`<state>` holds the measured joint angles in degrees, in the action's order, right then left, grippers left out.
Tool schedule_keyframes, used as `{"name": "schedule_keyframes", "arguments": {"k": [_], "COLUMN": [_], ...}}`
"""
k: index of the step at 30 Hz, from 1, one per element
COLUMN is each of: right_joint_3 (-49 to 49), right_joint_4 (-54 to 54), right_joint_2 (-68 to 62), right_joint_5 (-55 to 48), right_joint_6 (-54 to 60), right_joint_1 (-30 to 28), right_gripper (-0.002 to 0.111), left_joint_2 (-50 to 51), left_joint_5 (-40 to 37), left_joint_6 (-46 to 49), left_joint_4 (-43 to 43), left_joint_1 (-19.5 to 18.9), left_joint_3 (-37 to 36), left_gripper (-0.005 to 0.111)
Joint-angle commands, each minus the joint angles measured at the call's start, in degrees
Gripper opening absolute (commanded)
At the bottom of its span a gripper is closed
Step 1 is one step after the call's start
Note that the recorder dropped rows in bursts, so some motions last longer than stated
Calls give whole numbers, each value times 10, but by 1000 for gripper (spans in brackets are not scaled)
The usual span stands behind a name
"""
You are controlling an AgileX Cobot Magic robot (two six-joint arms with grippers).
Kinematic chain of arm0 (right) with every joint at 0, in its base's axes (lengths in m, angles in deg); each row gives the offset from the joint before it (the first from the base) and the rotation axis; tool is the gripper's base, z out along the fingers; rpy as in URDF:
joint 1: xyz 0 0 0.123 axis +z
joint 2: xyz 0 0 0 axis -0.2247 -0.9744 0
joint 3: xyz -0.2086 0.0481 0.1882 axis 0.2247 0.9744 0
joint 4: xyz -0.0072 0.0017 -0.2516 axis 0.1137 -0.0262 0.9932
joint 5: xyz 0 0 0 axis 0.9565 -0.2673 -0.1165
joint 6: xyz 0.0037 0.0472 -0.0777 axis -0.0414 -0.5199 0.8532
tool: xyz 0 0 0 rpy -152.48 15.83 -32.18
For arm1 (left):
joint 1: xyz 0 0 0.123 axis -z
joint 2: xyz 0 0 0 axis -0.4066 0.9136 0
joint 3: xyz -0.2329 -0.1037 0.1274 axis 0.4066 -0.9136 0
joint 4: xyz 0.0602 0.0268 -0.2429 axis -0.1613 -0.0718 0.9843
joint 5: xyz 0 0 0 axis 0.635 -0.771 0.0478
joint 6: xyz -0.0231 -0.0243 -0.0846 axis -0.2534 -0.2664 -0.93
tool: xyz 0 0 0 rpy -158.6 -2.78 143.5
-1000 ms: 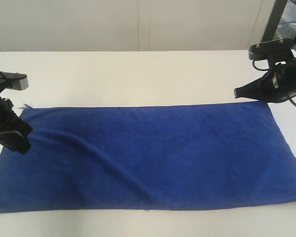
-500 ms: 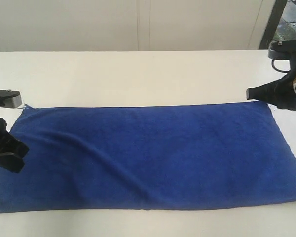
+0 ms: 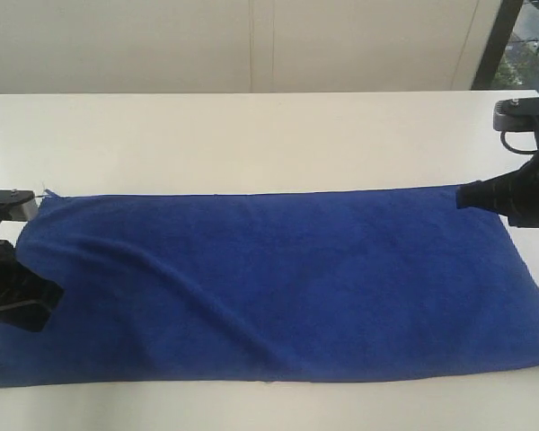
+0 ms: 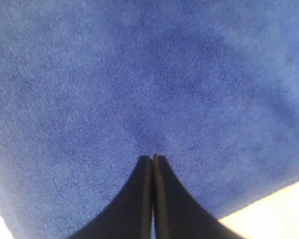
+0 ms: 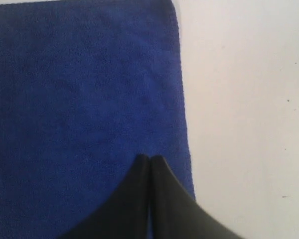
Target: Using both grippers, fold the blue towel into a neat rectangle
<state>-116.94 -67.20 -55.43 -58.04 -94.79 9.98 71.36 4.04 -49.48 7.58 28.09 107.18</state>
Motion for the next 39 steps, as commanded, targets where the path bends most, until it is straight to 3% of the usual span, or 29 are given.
{"name": "schedule_keyframes", "arguments": {"k": [1, 8, 16, 26, 34, 39], "right_joint_3": [3, 3, 3, 3, 3, 3], "right_joint_4": [-6, -7, -7, -9, -9, -9], "right_joint_2": [4, 4, 4, 4, 4, 14], "right_joint_5": [-4, -1, 14, 28, 31, 35], "right_joint_6": [13, 19, 19, 19, 19, 19], "right_joint_1": [-4, -4, -4, -4, -4, -4], "right_gripper": [0, 0, 0, 0, 0, 0], "left_joint_2": [14, 26, 26, 26, 25, -21], "left_joint_5": [-13, -36, -51, -80, -57, -71], "left_joint_6": [-2, -6, -79, -77, -77, -77], "left_joint_4": [6, -30, -120, -140, -136, -119], "left_joint_1": [0, 0, 0, 0, 0, 0], "left_joint_3": [-5, -5, -5, -5, -4, 28], "left_gripper": [0, 0, 0, 0, 0, 0]}}
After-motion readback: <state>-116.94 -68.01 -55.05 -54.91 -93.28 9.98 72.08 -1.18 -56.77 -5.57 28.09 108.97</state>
